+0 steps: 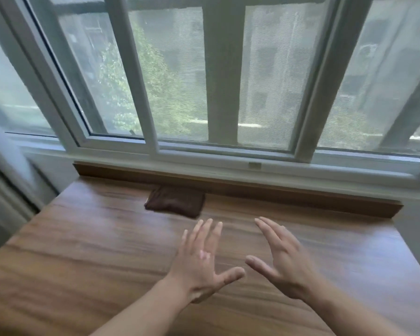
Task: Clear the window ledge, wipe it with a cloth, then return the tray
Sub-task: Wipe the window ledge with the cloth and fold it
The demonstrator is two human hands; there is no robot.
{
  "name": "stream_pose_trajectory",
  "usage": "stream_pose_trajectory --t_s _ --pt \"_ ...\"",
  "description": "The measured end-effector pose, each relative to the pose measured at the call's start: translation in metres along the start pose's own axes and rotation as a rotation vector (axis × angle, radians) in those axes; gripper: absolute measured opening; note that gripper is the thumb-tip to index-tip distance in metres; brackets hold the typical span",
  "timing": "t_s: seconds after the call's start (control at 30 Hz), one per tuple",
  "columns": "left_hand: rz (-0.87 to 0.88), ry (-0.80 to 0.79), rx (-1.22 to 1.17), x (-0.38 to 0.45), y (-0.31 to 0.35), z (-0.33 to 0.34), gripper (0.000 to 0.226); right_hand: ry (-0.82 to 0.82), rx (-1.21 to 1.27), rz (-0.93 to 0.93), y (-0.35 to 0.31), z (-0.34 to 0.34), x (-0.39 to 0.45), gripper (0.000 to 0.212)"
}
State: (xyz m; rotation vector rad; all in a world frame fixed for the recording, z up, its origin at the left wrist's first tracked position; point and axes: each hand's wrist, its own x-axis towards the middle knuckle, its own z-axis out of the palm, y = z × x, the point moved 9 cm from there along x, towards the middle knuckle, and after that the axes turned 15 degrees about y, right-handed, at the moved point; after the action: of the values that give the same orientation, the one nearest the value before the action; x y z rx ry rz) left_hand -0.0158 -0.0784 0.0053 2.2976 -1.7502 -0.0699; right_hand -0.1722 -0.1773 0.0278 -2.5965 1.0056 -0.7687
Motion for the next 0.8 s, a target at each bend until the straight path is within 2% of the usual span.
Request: stream_pose_trajectory --t_s 0.2,0.4,0.53,0.7,0.8 --pt "-0.093 -0.001 0.069 0.022 -0.080 -0.002 0.131 -0.061 0.063 -0.093 -0.031 0.068 0.060 0.095" --pt "-0.101 -0.024 0.084 0.045 -0.151 -0.004 0.130 -0.133 0.031 -0.126 -0.063 0.129 0.107 0.097" --pt "-0.060 -0.039 0.071 0.056 -0.201 -0.004 0.123 -0.153 -0.006 -0.079 -0.090 0.168 0.132 0.096" --pt "0.067 -0.067 0.078 0.067 -0.265 -0.008 0.135 -0.216 -0.051 0.091 -0.113 0.237 0.162 0.109" --pt "0.119 -0.072 0.048 0.064 -0.300 -0.019 0.132 -0.311 -0.142 0.223 -0.111 0.272 0.171 0.098"
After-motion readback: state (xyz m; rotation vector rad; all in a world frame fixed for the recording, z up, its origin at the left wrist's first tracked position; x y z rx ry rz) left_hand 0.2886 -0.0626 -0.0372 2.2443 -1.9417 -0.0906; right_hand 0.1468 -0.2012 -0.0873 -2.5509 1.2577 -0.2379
